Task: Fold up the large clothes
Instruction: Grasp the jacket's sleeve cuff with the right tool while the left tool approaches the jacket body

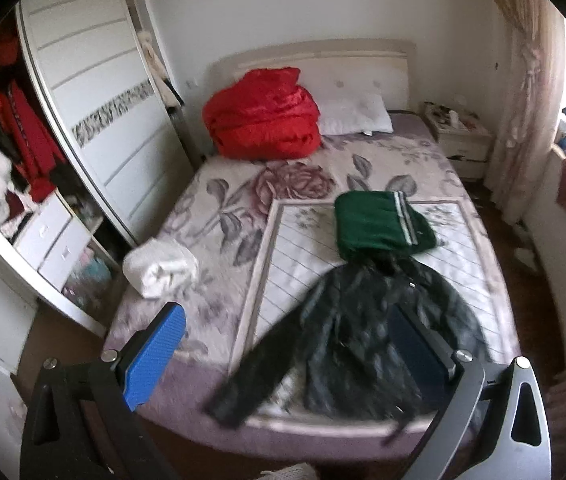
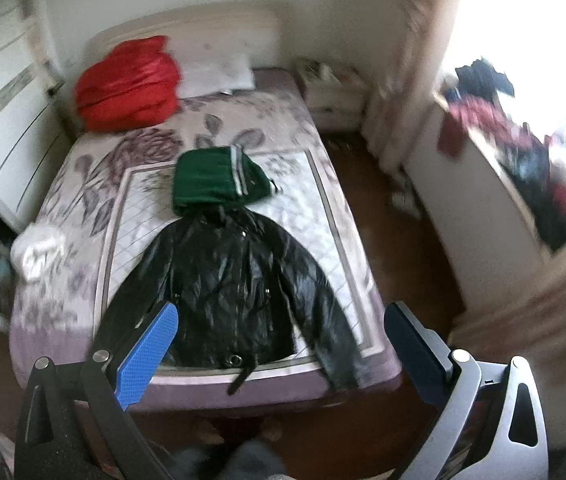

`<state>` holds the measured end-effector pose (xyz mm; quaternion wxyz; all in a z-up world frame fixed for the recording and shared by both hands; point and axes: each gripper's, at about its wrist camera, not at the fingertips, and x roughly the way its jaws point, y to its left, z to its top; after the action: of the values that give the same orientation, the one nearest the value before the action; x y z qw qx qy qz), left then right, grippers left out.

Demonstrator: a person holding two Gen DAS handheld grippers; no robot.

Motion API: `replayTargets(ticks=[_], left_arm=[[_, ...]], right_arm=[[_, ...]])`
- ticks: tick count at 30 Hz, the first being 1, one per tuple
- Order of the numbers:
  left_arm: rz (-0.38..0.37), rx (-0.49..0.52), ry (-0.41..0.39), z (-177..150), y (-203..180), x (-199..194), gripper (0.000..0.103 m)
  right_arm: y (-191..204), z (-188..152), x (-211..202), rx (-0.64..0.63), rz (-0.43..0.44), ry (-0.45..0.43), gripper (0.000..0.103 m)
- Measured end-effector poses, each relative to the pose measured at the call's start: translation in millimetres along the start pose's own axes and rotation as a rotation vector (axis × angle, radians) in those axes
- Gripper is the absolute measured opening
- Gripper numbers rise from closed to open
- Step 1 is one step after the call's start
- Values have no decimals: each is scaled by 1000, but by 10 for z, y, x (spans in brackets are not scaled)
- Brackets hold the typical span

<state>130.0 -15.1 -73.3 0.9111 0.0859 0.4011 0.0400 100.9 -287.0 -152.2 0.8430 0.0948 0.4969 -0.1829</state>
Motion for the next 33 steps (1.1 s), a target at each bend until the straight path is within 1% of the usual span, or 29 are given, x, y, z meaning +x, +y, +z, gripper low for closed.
replayTargets(ticks=[1,2,3,4,5,8,10,12,14,17,18,19,20,21,22,23,24,25,26,27,29,30,31,33], left_arm=[[4,1,0,-57,11,113,103],[6,2,4,-102,-44,287,103],[13,7,19,-148,-123,467,103],[25,16,41,-205,-198,633,103],[34,23,58,-252,-257,770,103],[50,38,128,-476,-499,1204,103],[58,51,173,-659,-721,1520,103],[79,68,201,-818,-891,1754,103],[102,78,265,-1010,-1109,2111,103],[120,78,346,-1283,-1391,2551,103],[121,75,360,-1334,-1451,2632,103],[124,72,374,-1417,-1552,2750,103],[124,75,385,-1480,-1644,2834,103],[122,85,406,-1572,-1766,2943,103],[116,92,422,-1612,-1847,3012,103],[107,104,436,-1683,-1960,3093,103],[95,118,446,-1749,-2071,3161,103],[81,131,451,-1780,-2142,3200,103],[65,153,453,-1823,-2233,3218,103],[55,175,450,-1860,-2314,3230,103],[23,216,450,-1909,-2471,3247,103],[9,231,448,-1920,-2527,3247,103],[-11,246,439,-1939,-2600,3235,103],[-45,269,430,-1981,-2692,3206,103]], right_arm=[[-129,-38,223,43,-12,28,102],[-149,-154,454,72,-15,44,95],[-321,-206,698,116,-23,79,80],[-473,-276,936,156,-25,122,74],[-609,-362,1122,194,-17,149,73],[-1144,-706,1883,385,48,252,74],[-1496,-1029,2509,510,70,340,80],[-1782,-1349,3070,579,51,390,81],[-2070,-1651,3661,593,0,438,81],[-2336,-2021,4410,591,-62,526,81],[-2402,-2142,4679,577,-72,559,81],[-2451,-2239,4929,548,-102,595,81],[-2492,-2313,5074,535,-115,619,81],[-2516,-2408,5254,524,-115,662,81],[-2524,-2493,5394,525,-92,694,80],[-2535,-2511,5441,535,-64,679,71],[-2514,-2522,5456,533,-57,659,59],[-2485,-2509,5450,522,-72,642,50],[-2466,-2491,5411,508,-83,631,28],[-2453,-2459,5351,498,-80,616,20],[-2517,-2349,5135,514,-117,555,15],[-2554,-2253,5018,524,-142,520,15],[-2639,-2154,4879,550,-174,464,15],[-2769,-1992,4766,565,-224,381,16]])
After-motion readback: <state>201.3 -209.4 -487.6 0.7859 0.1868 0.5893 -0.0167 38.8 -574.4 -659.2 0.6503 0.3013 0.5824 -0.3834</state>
